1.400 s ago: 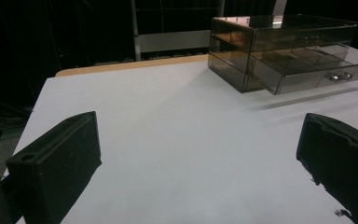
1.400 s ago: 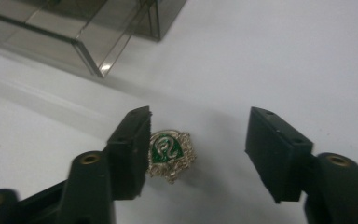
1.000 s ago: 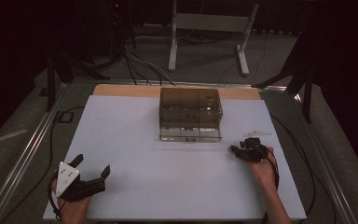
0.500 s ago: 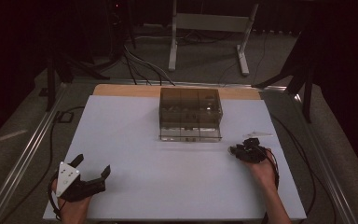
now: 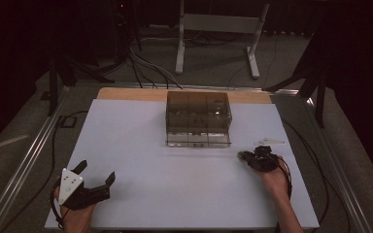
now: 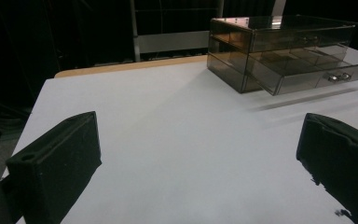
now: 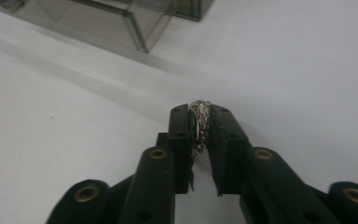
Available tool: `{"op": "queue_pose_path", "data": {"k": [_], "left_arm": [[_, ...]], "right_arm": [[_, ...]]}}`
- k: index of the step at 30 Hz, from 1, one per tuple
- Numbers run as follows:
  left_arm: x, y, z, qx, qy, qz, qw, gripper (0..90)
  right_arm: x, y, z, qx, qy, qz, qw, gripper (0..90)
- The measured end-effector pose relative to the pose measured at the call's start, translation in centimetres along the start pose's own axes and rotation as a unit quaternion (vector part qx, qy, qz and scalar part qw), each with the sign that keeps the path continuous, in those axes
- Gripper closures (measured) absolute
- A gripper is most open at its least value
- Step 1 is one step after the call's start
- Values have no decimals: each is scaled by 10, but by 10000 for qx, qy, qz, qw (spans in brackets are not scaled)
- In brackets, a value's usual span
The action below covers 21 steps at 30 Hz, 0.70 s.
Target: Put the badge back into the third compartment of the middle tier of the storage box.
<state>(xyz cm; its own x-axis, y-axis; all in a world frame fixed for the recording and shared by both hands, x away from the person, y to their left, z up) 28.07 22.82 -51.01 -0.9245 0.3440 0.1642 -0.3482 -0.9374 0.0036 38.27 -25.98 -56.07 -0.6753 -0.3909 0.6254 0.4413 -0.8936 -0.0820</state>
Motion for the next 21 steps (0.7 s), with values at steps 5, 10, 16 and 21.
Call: {"op": "queue_pose_path", "data": {"k": [5, 10, 16, 21], "left_arm": [[0, 0, 0, -11, -5, -8, 10000, 7], [0, 0, 0, -10, -5, -7, 10000, 7], [0, -1, 0, 9, 4, 3, 10000, 7], [0, 0, 0, 4, 4, 4, 10000, 7]], "right_arm": [[0, -7, 0, 169, -54, 39, 9998, 833], [-2, -11, -1, 275, -98, 58, 9996, 861], [-1, -15, -2, 417, -161, 24, 9990, 872], [-2, -14, -2, 353, -157, 36, 9992, 869]]}}
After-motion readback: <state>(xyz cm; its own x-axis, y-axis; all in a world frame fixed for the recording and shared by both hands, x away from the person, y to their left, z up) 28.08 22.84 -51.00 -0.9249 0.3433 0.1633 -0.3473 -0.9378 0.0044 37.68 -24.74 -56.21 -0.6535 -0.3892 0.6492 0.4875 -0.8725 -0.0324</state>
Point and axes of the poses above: each handheld gripper's, and its own axes: x roughly backward along the jaws, z roughly out of its top, y roughly to its right, the point moved 8 cm from there along -x, roughly forward along the jaws, and after that the axes turned 7 degrees about y, right-handed, at the moved point
